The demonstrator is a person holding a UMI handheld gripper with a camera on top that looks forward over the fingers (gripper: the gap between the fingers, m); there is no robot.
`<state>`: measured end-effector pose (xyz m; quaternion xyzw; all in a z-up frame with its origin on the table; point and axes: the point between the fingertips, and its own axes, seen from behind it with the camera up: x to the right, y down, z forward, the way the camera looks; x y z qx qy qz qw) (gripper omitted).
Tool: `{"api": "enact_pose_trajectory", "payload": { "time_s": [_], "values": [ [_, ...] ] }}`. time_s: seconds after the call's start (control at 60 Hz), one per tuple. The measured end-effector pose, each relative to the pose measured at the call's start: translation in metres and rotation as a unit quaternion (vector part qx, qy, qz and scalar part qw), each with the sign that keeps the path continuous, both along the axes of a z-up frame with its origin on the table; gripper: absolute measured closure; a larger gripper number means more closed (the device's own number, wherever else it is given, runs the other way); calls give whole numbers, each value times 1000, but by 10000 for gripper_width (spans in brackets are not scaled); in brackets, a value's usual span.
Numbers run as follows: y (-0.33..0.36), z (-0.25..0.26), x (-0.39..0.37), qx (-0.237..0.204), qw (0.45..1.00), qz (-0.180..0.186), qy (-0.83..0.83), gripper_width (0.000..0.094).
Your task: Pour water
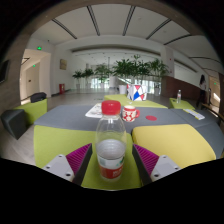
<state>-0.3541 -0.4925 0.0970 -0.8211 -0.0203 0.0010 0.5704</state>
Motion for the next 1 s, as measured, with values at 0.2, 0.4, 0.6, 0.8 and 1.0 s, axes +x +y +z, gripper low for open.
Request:
{"api": "enact_pose_trajectory", "payload": {
  "time_s": [0.2, 0.4, 0.6, 0.8, 1.0],
  "values": [
    [24, -19, -3, 19, 1000, -9, 5, 406],
    [27, -17, -7, 40, 999, 8, -1, 566],
    [30, 2, -15, 50, 998, 32, 9, 604],
    [55, 83, -61, 98, 987, 88, 95, 603],
    [129, 173, -99, 145, 957, 114, 222, 607]
  ]
}}
